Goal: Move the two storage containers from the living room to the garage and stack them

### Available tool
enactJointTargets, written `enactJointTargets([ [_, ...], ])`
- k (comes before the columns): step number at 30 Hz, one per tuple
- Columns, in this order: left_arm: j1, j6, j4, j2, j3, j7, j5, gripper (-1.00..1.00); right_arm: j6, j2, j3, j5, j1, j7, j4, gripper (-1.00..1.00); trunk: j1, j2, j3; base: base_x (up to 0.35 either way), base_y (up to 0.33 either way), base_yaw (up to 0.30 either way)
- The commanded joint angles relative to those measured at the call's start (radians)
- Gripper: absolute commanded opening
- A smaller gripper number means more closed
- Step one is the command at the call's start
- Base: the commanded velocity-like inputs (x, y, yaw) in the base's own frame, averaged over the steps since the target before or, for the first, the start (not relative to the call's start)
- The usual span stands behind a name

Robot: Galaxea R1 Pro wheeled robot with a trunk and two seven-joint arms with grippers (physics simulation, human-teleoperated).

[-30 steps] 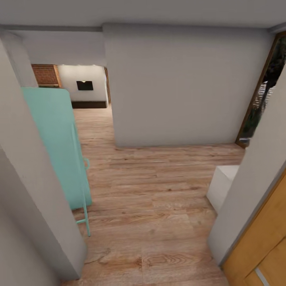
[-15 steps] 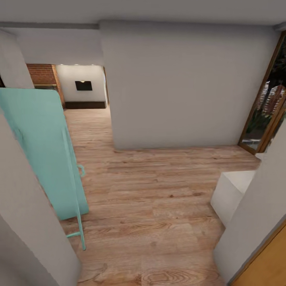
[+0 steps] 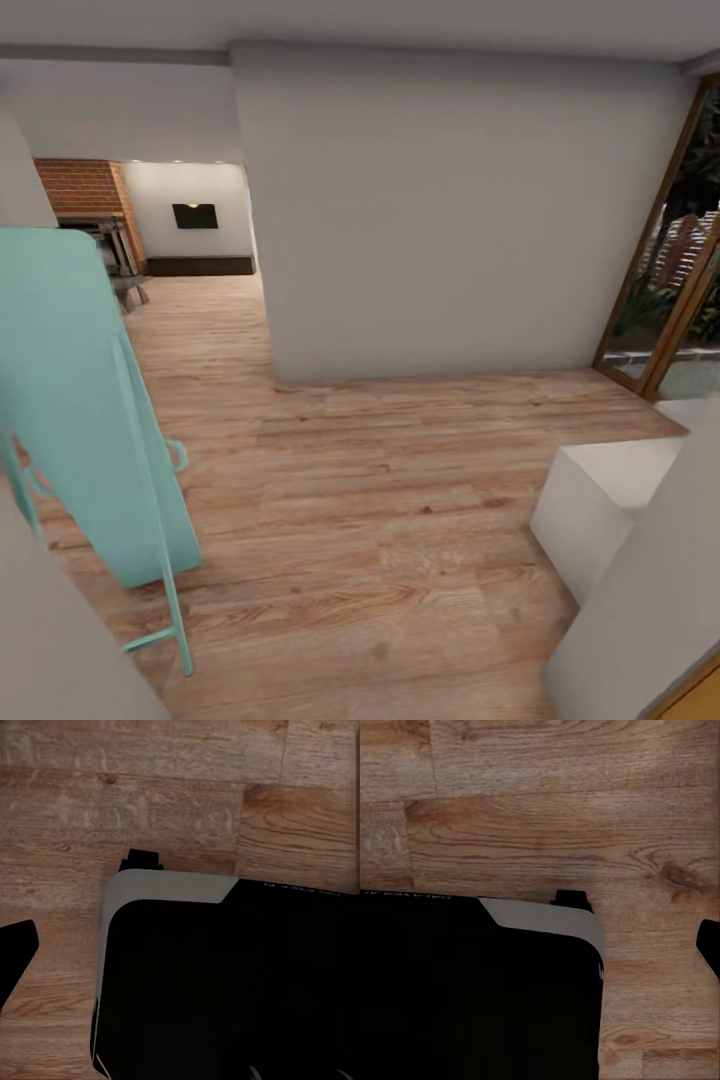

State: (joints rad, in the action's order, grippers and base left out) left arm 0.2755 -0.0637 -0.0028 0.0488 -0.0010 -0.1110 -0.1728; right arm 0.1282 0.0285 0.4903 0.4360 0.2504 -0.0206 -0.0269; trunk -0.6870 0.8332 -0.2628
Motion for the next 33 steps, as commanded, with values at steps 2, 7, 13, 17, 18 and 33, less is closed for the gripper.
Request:
enactJointTargets([
  [2, 0.001, -0.005, -0.001, 0.0, -0.001, -0.004, -0.01, 1.0, 0.006, 0.001, 0.008, 0.01, 0.001, -0.002, -0.003, 1.0, -0.001, 0.001, -0.001, 0.322, 0.0, 0.0],
  [7, 0.001, -0.006, -0.001, 0.0, -0.001, -0.004, -0.01, 1.0, 0.007, 0.001, 0.008, 0.01, 0.001, -0.002, -0.003, 1.0, -0.001, 0.001, -0.001, 0.322, 0.0, 0.0],
  [13, 0.001, -0.007, 0.0, 0.0, -0.001, -0.004, -0.01, 1.0, 0.007, 0.001, 0.008, 0.008, 0.001, -0.002, -0.003, 1.0, -0.001, 0.001, -0.001, 0.322, 0.0, 0.0],
  [17, 0.001, -0.007, 0.0, 0.0, -0.001, -0.004, -0.01, 1.0, 0.007, 0.002, 0.008, 0.007, 0.001, -0.001, -0.003, 1.0, -0.001, 0.001, -0.001, 0.322, 0.0, 0.0],
  [18, 0.001, -0.007, 0.0, 0.0, -0.001, -0.004, -0.01, 1.0, 0.008, 0.001, 0.008, 0.007, 0.001, -0.001, -0.003, 1.0, -0.001, 0.001, -0.001, 0.322, 0.0, 0.0],
  [33, 0.001, -0.007, 0.0, -0.006, -0.001, -0.003, -0.011, 1.0, 0.007, 0.001, 0.008, 0.007, 0.001, -0.001, -0.003, 1.0, -0.001, 0.001, -0.001, 0.322, 0.0, 0.0],
])
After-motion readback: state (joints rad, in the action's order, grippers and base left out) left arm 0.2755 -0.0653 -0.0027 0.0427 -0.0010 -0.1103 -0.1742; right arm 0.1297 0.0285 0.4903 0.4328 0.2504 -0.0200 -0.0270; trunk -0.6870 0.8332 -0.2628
